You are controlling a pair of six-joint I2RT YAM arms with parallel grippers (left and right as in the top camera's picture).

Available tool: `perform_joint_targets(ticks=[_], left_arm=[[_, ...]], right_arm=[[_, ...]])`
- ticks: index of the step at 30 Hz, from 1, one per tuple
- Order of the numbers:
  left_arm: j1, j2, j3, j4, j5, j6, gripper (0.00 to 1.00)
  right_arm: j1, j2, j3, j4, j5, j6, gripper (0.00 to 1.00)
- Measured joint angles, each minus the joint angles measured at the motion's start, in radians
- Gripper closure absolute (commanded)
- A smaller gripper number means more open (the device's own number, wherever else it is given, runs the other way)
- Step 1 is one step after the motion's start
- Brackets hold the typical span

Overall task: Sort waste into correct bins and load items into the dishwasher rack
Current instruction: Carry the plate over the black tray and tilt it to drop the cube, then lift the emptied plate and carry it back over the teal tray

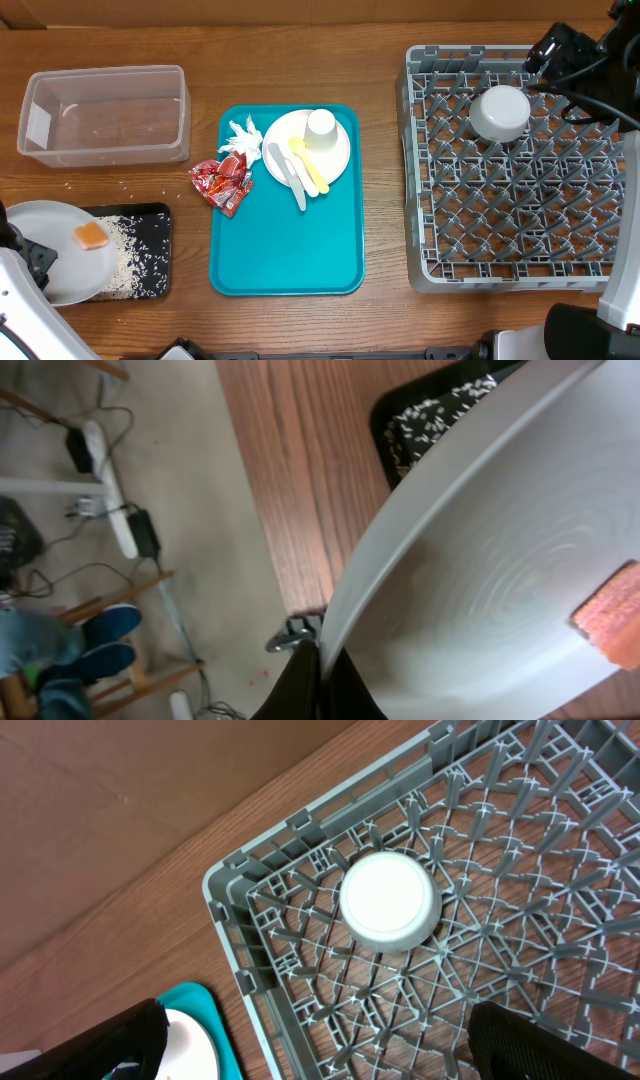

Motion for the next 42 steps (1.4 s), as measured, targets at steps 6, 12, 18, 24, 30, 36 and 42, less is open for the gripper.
perform_joint_targets(ticks=[6,12,18,24,30,36,42], left_arm=[[0.0,0.019,0.0,0.002,-0.053,0.029,0.96],[0.0,0.039,0.0,0.031,-0.135,0.034,0.96],[0.001,0.098,0.0,0.044,-0.187,0.034,0.96],[0.0,0.144,0.0,0.021,-0.272,0.034,0.96],[0.0,0.144,0.0,0.016,-0.37,0.034,0.96],[0.0,0.167,0.001,0.049,-0.46,0.097,0.96],[0.0,0.228,0.001,0.072,-0.494,0.157,0.96]], right_arm=[[0.0,0.0,0.0,0.0,0.0,0.0,0.0],[0.0,0.0,0.0,0.0,0.0,0.0,0.0],[0.0,0.0,0.0,0.0,0.0,0.0,0.0],[0.0,0.0,0.0,0.0,0.0,0.0,0.0],[0.0,0.0,0.0,0.0,0.0,0.0,0.0],[0.0,0.0,0.0,0.0,0.0,0.0,0.0],[0.0,0.0,0.0,0.0,0.0,0.0,0.0]])
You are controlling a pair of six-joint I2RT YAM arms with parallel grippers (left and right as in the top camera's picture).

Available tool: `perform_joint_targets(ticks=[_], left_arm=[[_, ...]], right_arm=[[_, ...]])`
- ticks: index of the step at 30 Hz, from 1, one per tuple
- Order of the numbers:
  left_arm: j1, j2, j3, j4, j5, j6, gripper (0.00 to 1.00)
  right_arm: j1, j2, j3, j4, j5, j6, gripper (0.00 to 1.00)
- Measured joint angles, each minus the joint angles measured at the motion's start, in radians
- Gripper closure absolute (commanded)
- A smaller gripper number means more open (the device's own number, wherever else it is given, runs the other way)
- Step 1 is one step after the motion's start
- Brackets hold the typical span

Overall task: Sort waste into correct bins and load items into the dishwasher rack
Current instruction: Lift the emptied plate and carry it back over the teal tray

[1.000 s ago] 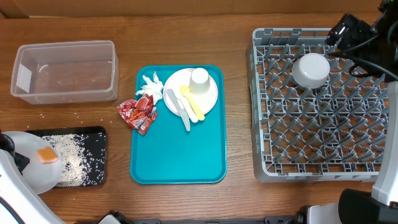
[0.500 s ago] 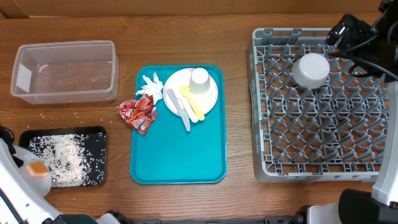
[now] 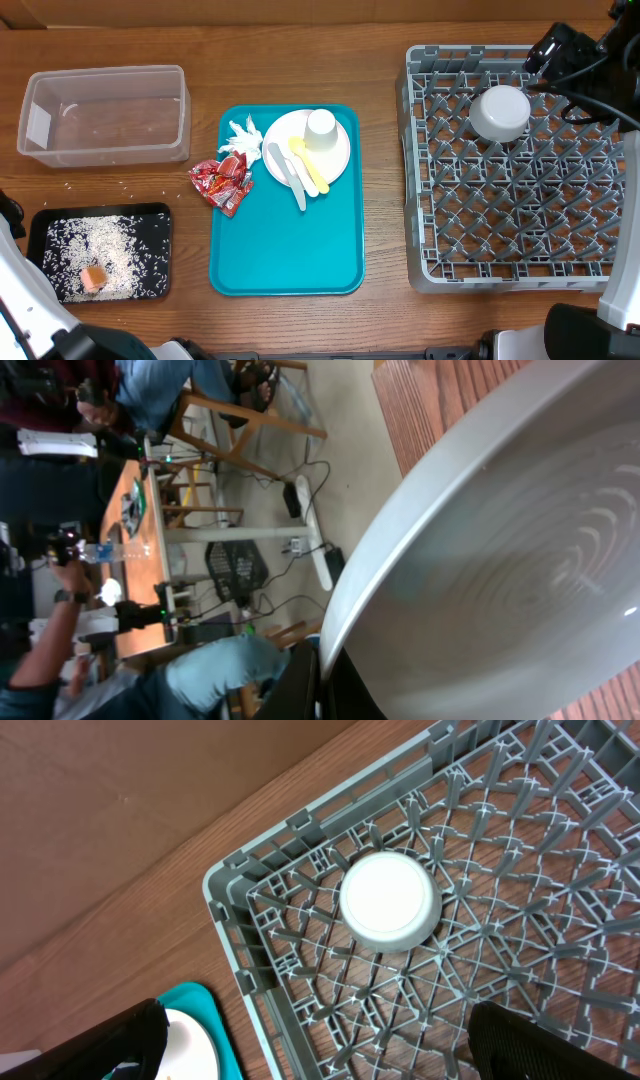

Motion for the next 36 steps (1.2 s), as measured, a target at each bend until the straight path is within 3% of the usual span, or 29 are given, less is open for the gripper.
perform_joint_targets(ticks=[12,16,24,29,36], left_arm=[[-0.086,0.04,0.011,0.078,-0.001,0.023,0.96],[-0.142,0.04,0.081,0.076,0.066,0.039,0.96],[-0.224,0.04,0.351,0.01,0.321,0.059,0.96],[-0.258,0.029,0.492,-0.007,0.557,0.059,0.96],[-0.264,-0.007,0.52,-0.088,0.921,0.061,0.96]], right_arm=[[0.0,0.0,0.0,0.0,-0.001,0.0,0.0],[0.0,0.0,0.0,0.0,0.0,0.0,0.0],[0.0,0.0,0.0,0.0,-0.001,0.0,0.0],[0.0,0.0,0.0,0.0,0.0,0.0,0.0],[0.0,0.0,0.0,0.0,0.0,0.0,0.0]])
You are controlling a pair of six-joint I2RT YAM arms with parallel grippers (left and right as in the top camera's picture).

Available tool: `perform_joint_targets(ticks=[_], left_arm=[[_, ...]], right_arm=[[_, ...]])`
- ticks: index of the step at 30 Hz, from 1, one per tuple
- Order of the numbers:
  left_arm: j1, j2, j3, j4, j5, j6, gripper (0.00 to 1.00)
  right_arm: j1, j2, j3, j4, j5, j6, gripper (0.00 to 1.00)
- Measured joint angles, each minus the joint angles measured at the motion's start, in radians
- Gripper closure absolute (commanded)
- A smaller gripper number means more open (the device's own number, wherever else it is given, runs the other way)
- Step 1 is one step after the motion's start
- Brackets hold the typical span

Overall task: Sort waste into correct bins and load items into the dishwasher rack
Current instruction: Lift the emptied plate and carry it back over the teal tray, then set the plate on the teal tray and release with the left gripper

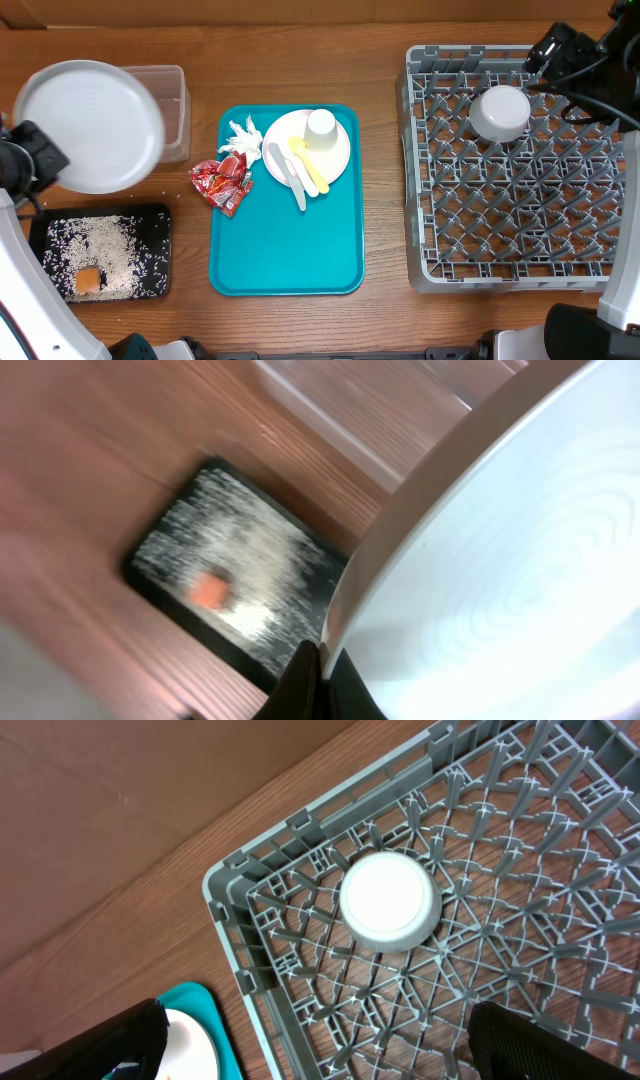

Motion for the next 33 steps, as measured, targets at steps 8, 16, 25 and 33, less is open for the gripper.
perform_joint_targets(ticks=[8,16,25,33], left_arm=[[-0.051,-0.001,-0.077,-0.078,0.199,0.05,0.96],[-0.201,0.0,-0.365,-0.047,0.293,0.139,0.96],[-0.367,0.001,-0.648,0.114,0.313,0.151,0.96],[-0.523,0.002,-0.9,0.323,0.316,0.087,0.96]], right_arm=[[0.0,0.0,0.0,0.0,0.0,0.0,0.0],[0.0,0.0,0.0,0.0,0.0,0.0,0.0],[0.0,0.0,0.0,0.0,0.0,0.0,0.0],[0.0,0.0,0.0,-0.001,-0.014,0.0,0.0]])
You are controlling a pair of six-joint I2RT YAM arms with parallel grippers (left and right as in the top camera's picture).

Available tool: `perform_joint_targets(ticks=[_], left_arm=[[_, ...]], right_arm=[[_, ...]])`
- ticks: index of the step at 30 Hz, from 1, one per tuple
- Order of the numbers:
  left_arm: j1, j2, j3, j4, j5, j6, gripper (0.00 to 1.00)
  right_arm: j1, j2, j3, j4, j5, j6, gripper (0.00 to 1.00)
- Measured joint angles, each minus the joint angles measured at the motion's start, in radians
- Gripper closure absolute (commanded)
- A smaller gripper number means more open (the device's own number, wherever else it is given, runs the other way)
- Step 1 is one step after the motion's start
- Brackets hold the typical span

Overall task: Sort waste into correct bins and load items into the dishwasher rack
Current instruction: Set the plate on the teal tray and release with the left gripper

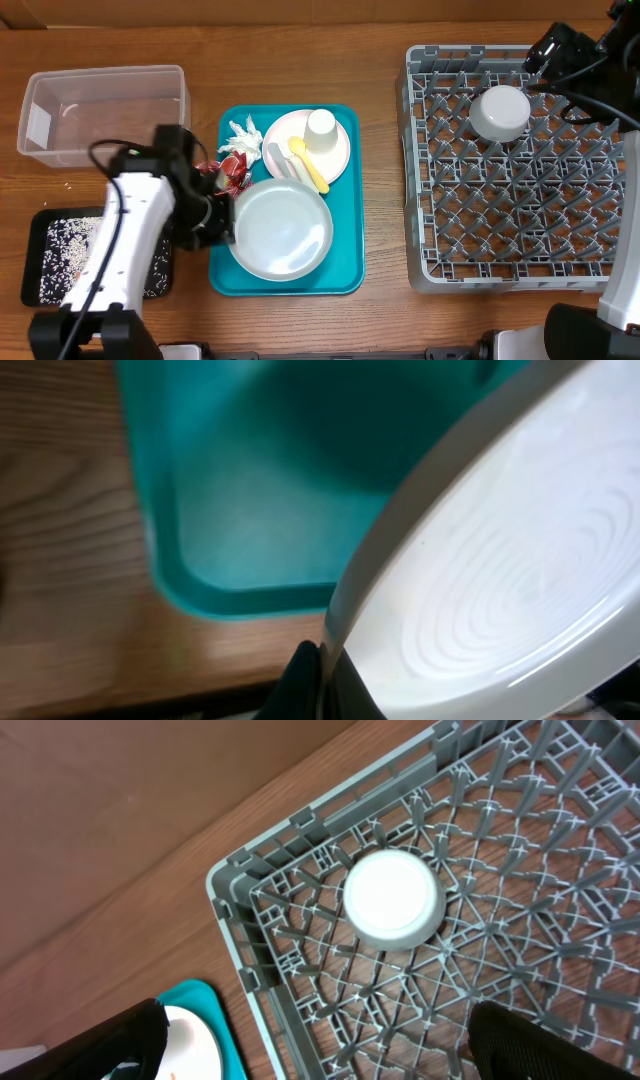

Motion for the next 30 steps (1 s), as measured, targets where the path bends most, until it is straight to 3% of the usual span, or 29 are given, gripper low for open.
perform_joint_targets(ticks=[5,11,19,25,30], left_arm=[[-0.075,0.0,-0.107,0.12,0.0,-0.053,0.96],[-0.106,0.0,-0.201,0.253,-0.002,-0.091,0.87],[-0.106,0.0,-0.262,0.332,-0.019,-0.105,0.92],[-0.106,0.0,-0.261,0.318,-0.019,-0.116,0.96],[-0.106,0.0,-0.167,0.179,-0.019,-0.09,0.96]], right_arm=[[0.0,0.0,0.0,-0.018,-0.047,0.0,0.0],[0.0,0.0,0.0,-0.069,-0.181,-0.018,0.0],[0.046,0.0,0.0,-0.172,-0.255,-0.069,0.0],[0.18,0.0,0.0,-0.243,-0.252,-0.11,0.0],[0.315,0.0,-0.004,-0.302,-0.217,-0.124,0.0]])
